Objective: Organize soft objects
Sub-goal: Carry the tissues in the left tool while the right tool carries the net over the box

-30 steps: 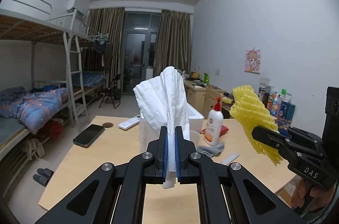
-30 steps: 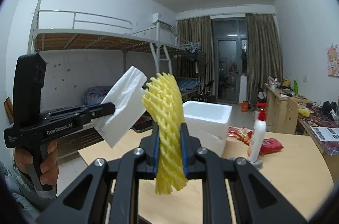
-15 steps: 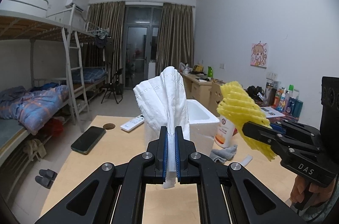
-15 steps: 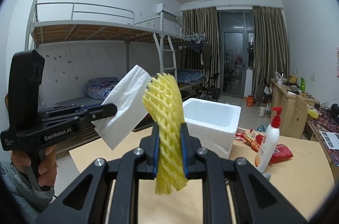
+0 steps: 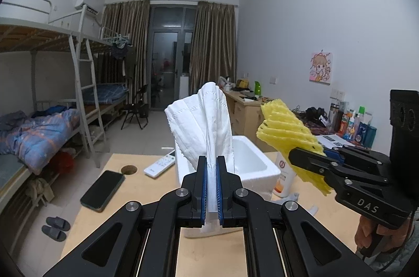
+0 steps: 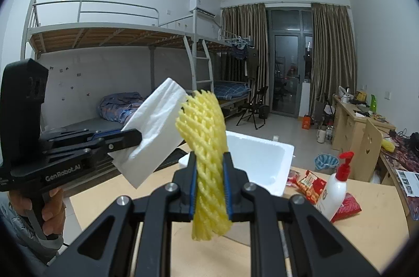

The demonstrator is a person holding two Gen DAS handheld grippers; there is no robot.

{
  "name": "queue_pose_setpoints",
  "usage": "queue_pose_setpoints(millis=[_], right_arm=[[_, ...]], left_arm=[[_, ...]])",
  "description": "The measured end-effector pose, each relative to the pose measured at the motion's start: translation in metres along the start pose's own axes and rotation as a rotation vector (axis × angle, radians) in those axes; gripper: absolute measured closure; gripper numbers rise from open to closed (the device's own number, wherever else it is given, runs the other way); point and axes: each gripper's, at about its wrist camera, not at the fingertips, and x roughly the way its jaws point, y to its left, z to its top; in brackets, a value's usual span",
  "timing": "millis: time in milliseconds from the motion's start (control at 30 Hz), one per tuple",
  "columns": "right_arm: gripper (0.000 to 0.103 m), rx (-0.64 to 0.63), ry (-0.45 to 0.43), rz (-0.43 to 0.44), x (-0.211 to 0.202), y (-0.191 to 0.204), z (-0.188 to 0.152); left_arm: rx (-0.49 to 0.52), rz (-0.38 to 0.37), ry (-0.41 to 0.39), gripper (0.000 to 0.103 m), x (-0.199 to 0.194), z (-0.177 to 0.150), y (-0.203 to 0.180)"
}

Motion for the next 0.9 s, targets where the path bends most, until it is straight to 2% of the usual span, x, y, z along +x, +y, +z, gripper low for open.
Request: queue_pose_setpoints(millis=[533,900], right_arm=[[0.082,0.032,0.034,-0.050,0.038,-0.028,0.013],[0.082,0.068,0.066,-0.058,0.059,-0.043,0.007]], left_arm=[[0.004,-0.073,0.008,0.097,0.057,0.033,0.008],[0.003,-0.092,0.070,0.097,0.120,0.036,0.016]])
